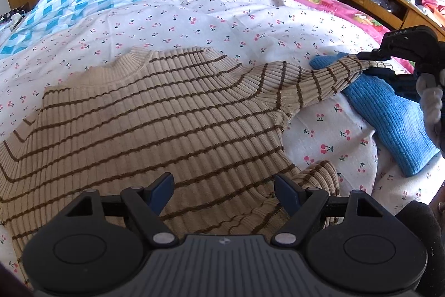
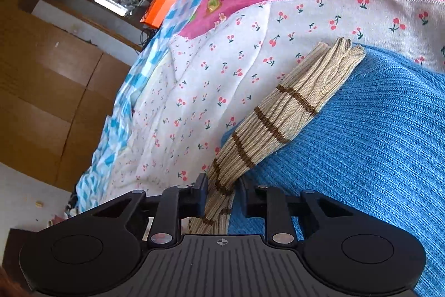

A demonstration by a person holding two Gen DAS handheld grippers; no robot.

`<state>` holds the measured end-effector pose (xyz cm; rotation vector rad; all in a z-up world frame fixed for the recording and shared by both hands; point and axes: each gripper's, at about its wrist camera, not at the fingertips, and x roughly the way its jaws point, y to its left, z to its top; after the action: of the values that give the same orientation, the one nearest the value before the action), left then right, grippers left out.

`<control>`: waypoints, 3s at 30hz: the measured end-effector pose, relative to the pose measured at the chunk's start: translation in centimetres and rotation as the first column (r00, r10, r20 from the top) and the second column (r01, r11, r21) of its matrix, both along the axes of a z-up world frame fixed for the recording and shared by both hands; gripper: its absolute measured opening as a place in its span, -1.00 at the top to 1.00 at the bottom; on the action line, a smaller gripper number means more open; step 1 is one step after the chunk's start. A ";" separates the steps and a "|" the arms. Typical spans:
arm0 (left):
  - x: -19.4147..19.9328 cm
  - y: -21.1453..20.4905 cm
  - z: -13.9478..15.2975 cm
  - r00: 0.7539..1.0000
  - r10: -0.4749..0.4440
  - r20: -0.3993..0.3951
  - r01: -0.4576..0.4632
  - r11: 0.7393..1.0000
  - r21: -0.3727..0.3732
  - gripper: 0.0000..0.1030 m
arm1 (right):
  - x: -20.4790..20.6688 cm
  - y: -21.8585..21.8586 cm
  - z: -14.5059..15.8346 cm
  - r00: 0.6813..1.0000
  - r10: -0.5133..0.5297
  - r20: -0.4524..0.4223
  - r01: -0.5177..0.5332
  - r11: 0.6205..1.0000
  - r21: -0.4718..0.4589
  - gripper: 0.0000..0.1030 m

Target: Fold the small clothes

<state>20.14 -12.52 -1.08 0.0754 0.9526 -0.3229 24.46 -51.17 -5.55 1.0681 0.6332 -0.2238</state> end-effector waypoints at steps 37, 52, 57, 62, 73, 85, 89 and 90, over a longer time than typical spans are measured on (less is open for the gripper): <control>-6.8 18.0 -2.4 0.936 0.351 0.018 -0.343 0.922 -0.180 -0.61 | -0.7 39.2 1.6 0.373 0.851 -0.371 -0.771 0.061 -0.634 0.50; -6.7 17.9 -2.6 0.938 0.346 0.027 -0.337 0.925 -0.175 -0.61 | 6.9 38.0 3.3 0.507 0.852 -0.126 -0.786 0.398 -0.472 0.22; -6.3 18.0 -2.8 0.939 0.344 0.014 -0.335 0.924 -0.186 -0.61 | 8.4 38.7 2.7 0.527 0.833 -0.171 -0.780 0.394 -0.486 0.17; -6.2 18.0 -3.0 0.937 0.350 0.011 -0.343 0.922 -0.178 -0.61 | 10.6 39.6 0.1 0.530 0.826 -0.192 -0.813 0.430 -0.393 0.25; -6.5 17.8 -2.7 0.938 0.345 0.026 -0.334 0.924 -0.187 -0.61 | 7.1 38.6 4.7 0.600 0.799 -0.033 -0.701 0.505 -0.503 0.73; -6.9 18.0 -2.4 0.933 0.357 0.035 -0.344 0.918 -0.199 -0.61 | 3.7 41.3 4.7 0.374 0.916 -0.148 -0.791 0.231 -0.567 0.50; -6.9 17.6 -2.4 0.939 0.342 0.040 -0.329 0.925 -0.190 -0.61 | 3.6 37.5 5.3 0.421 0.902 -0.098 -0.788 0.311 -0.531 0.45; -6.8 17.5 -2.4 0.940 0.340 0.040 -0.327 0.926 -0.187 -0.61 | 3.6 37.0 5.3 0.431 0.898 -0.095 -0.791 0.324 -0.519 0.45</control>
<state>13.31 5.02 -3.53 -0.2370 0.8440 -0.0874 28.07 -14.20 -0.25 0.1143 0.8140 0.6614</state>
